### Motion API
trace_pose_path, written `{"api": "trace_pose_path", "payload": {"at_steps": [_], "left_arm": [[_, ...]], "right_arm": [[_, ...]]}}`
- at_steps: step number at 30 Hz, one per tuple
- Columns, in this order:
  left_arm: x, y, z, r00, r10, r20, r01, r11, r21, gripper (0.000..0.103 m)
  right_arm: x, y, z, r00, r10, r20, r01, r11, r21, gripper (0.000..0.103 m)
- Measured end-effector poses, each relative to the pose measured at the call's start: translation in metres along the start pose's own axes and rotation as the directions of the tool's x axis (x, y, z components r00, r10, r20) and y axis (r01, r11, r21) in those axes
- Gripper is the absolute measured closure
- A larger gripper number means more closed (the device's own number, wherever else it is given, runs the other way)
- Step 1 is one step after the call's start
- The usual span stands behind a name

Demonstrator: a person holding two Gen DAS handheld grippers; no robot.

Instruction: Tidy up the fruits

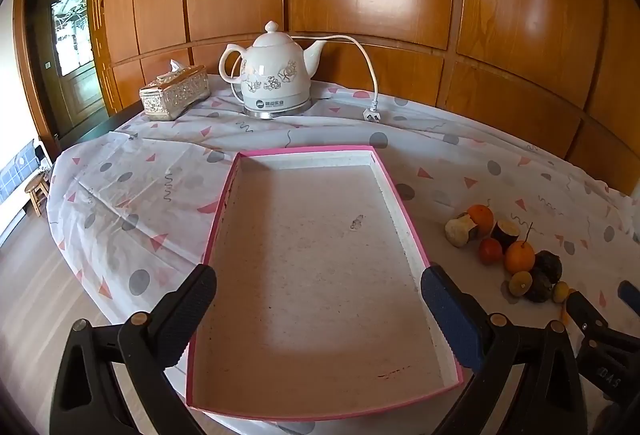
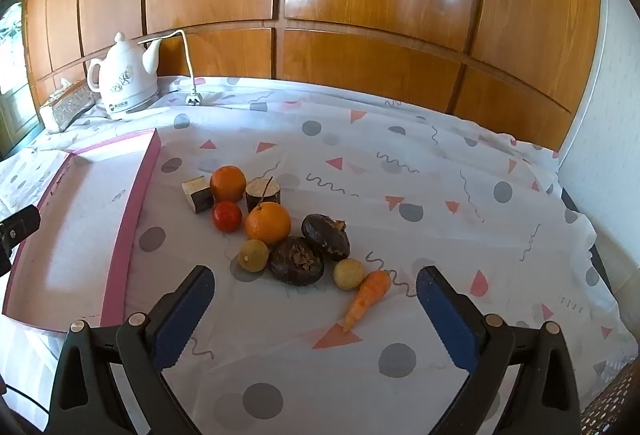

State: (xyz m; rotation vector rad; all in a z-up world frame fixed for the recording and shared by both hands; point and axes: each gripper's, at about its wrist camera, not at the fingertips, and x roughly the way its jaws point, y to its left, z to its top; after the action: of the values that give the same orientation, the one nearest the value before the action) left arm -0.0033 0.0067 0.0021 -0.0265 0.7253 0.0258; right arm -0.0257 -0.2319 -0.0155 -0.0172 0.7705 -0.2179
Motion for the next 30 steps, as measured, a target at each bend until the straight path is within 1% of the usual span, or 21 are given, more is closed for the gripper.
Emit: {"api": "trace_pose_path", "payload": {"at_steps": [15, 20, 30], "left_arm": [[0.0003, -0.0008, -0.0001, 1.000, -0.005, -0.012, 0.004, 1.000, -0.007, 0.000], [0.0022, -0.0013, -0.0003, 1.000, -0.012, -0.023, 0.012, 1.000, -0.010, 0.000], [0.0013, -0.0023, -0.0002, 1.000, -0.015, -0.018, 0.015, 1.000, -0.011, 0.000]], "right_arm": [[-0.0025, 0.0034, -0.0017, 1.000, 0.003, 0.019, -0.003, 1.000, -0.023, 0.000], [-0.0017, 0.0004, -0.0012, 1.000, 0.003, 0.020, -0.002, 1.000, -0.014, 0.000], [-0.0014, 0.0000, -0.0009, 1.000, 0.003, 0.023, -0.003, 1.000, -0.015, 0.000]]}}
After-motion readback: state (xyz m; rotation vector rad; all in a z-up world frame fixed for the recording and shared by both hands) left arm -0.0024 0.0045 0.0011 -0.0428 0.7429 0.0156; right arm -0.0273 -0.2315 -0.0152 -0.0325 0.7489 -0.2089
